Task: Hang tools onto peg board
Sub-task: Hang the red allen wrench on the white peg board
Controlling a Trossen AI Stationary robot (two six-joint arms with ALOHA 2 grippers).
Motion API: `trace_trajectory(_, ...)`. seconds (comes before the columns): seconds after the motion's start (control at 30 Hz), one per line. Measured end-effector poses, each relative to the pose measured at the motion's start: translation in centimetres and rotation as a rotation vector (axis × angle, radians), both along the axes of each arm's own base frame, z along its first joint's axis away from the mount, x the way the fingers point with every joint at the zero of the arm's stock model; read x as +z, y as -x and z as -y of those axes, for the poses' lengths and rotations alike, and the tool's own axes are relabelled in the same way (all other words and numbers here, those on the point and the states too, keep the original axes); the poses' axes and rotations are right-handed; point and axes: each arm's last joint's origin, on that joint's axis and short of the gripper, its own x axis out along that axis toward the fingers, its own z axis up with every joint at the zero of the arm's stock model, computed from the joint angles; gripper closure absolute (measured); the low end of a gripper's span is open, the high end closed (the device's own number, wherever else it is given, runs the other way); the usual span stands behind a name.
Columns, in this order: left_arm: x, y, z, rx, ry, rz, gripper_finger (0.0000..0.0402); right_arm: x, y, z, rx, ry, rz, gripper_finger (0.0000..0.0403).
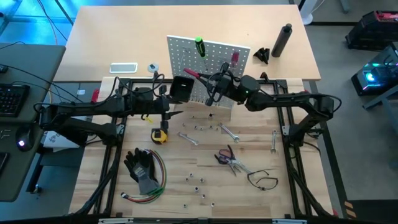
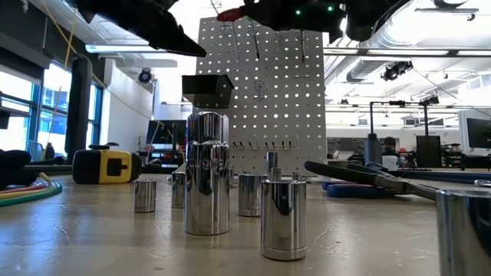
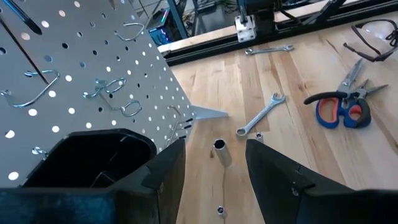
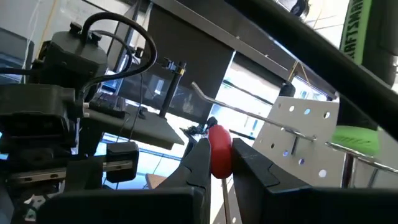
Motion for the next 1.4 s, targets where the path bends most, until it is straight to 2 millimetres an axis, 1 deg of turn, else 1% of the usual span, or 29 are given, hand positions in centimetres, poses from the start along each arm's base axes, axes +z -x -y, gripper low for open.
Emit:
trace_trajectory(0.3, 0.0, 0.0, 0.0, -0.003, -0.008, 0.000, 0.0238, 0.1, 0.0, -0.2, -0.033, 0.025, 0.002, 0.0371)
trace_trajectory(0.5, 0.1, -0.1, 0.0, -0.004, -0.012, 0.013, 0.0238, 0.0, 0.1, 0.3, -0.055, 0.020, -0.003, 0.0371)
trace_trajectory(0.7, 0.2, -0.1, 0.0, -0.003, -0.011, 0.014, 0.0238, -1.1, -0.5, 0.8, -0.082, -0.001, -0.029, 0.0371)
trace_trajectory(0.97, 0.1, 0.0, 0.0, -0.002, -0.005, 0.011, 0.0238, -1.4, -0.7, 1.0, -0.121, -0.005, -0.020, 0.0371)
trace_trajectory(1.17, 0.1, 0.0, 0.0, -0.002, -0.005, 0.012, 0.0238, -1.5, -0.7, 1.1, -0.157, -0.041, -0.028, 0.0371)
trace_trajectory(1.23, 0.2, 0.0, 0.0, -0.002, -0.005, 0.013, 0.0238, -2.0, -0.7, 1.3, -0.179, -0.073, -0.053, 0.0371)
trace_trajectory(1.3, 0.2, 0.0, 0.0, -0.002, -0.005, 0.014, 0.0238, -2.4, -0.8, 1.3, -0.193, -0.103, -0.072, 0.0364)
trace_trajectory(1.4, 0.2, 0.0, 0.0, -0.001, -0.003, 0.014, 0.0238, -2.3, -0.7, 1.5, -0.203, -0.138, -0.063, 0.0352)
